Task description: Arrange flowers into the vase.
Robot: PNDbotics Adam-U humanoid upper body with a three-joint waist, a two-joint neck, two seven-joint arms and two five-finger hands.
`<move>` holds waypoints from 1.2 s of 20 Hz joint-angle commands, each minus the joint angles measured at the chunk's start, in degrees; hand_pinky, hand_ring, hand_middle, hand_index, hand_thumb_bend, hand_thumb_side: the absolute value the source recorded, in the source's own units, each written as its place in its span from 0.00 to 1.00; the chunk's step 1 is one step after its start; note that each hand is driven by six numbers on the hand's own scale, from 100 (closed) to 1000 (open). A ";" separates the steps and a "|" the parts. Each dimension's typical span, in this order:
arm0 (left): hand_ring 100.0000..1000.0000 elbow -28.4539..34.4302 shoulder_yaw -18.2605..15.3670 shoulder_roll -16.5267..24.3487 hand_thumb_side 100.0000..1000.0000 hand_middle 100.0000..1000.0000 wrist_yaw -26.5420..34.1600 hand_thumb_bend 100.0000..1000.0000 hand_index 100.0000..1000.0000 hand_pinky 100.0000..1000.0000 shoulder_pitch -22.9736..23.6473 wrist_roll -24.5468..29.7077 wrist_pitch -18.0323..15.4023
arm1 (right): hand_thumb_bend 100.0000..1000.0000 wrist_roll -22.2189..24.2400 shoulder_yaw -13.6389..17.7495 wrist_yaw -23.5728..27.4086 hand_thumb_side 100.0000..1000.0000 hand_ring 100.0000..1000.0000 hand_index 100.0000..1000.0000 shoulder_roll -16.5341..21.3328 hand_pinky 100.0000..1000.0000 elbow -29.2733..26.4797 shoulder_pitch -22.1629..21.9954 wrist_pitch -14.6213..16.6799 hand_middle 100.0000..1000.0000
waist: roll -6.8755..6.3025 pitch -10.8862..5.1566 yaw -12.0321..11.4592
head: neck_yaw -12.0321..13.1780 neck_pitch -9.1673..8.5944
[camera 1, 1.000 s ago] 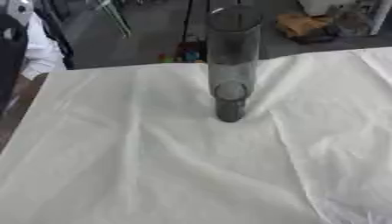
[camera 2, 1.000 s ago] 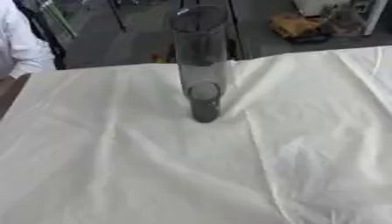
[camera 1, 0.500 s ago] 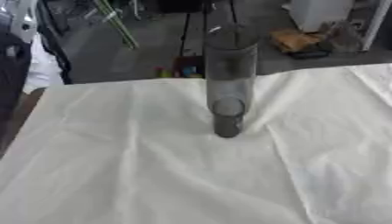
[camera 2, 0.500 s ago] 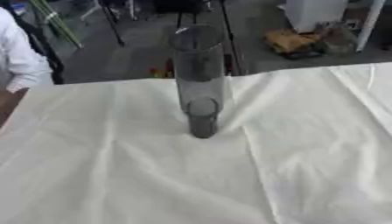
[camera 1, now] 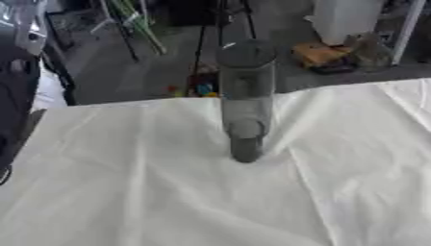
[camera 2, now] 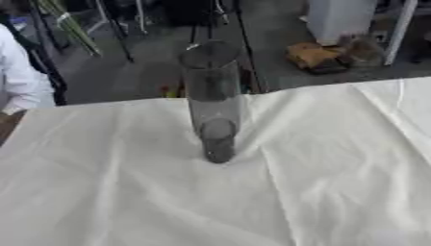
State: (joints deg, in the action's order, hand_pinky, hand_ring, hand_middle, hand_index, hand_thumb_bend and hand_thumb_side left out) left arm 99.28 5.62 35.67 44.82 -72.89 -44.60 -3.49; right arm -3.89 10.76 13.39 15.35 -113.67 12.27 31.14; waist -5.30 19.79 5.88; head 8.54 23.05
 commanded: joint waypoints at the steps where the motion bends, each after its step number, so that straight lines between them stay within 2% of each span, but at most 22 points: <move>1: 0.00 0.07 -0.94 0.19 0.63 0.00 0.03 0.16 0.00 0.00 -2.01 0.19 -1.49 | 0.00 0.60 -0.21 0.45 0.93 0.84 0.91 0.46 0.83 -0.93 0.67 -0.10 0.57 | 0.11 -0.75 0.27 | 0.58 -0.35; 4: 0.00 1.26 -0.80 0.37 0.62 0.00 -0.93 0.15 0.00 0.00 -1.45 0.79 -2.56 | 0.00 0.91 -0.20 0.55 0.97 0.84 0.91 0.66 0.83 -0.93 0.80 0.17 0.56 | -0.16 -0.36 0.78 | 1.48 -0.03; 11: 0.00 2.10 -0.88 0.05 0.59 0.00 -2.40 0.17 0.00 0.00 -1.92 1.22 -4.31 | 0.00 1.69 -0.56 0.53 0.98 0.84 0.91 0.41 0.83 -0.93 0.89 0.59 0.56 | -0.16 0.55 2.27 | 3.51 -0.46; 19: 0.00 1.13 -1.02 0.44 0.56 0.00 -5.07 0.19 0.00 0.00 -3.38 1.36 -5.73 | 0.00 2.37 -0.86 0.71 0.98 0.84 0.91 0.27 0.83 -0.93 0.70 0.48 0.56 | -0.24 0.90 2.93 | 4.25 -1.44; 24: 0.00 2.57 -1.21 0.72 0.53 0.00 -7.03 0.22 0.00 0.00 -3.98 1.29 -6.57 | 0.00 2.84 -1.11 0.93 0.98 0.84 0.91 0.20 0.83 -0.93 0.45 0.47 0.56 | 0.16 0.93 2.72 | 4.88 -1.29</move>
State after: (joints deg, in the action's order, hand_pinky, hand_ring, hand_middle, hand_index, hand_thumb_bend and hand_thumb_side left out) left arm 100.90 5.32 34.77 38.50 -75.28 -43.31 -9.65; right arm -1.31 9.79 13.83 14.88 -113.67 12.54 31.52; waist -5.59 21.81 8.66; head 13.10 22.49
